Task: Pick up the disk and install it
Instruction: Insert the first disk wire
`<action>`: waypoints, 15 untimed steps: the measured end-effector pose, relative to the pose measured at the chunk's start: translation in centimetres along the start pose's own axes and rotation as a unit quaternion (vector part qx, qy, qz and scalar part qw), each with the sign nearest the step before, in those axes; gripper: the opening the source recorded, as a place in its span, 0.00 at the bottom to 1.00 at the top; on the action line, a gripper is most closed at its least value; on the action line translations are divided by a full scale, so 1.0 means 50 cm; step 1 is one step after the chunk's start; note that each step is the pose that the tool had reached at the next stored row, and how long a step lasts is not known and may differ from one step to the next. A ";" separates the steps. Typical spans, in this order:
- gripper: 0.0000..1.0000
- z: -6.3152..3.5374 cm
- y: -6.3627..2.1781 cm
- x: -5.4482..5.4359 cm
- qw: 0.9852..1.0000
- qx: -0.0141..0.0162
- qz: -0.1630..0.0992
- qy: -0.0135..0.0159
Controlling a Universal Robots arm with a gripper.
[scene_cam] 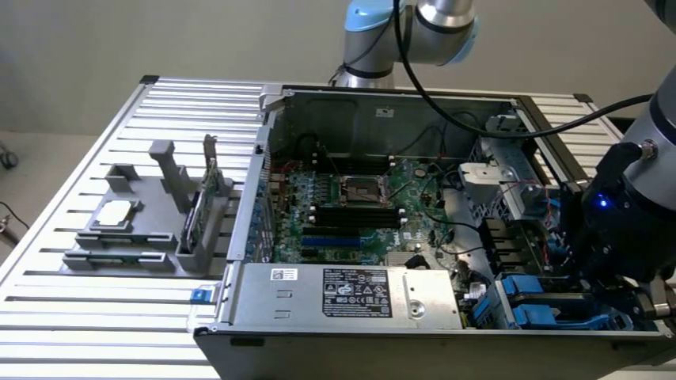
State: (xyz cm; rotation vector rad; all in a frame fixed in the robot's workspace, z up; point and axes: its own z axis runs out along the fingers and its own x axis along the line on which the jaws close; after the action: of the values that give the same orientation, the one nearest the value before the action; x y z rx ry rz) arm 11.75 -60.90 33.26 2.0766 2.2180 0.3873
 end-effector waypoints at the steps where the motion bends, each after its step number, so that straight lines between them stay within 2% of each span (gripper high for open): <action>1: 0.18 0.000 0.000 0.000 1.000 0.000 0.000 0.000; 6: 0.18 0.000 -0.001 0.001 1.000 0.000 0.002 0.000; 15: 0.18 0.000 -0.002 0.002 1.000 -0.002 0.016 -0.004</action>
State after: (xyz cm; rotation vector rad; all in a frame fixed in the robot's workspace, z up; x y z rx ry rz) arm 11.64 -60.83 33.27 2.1108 2.1798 0.3847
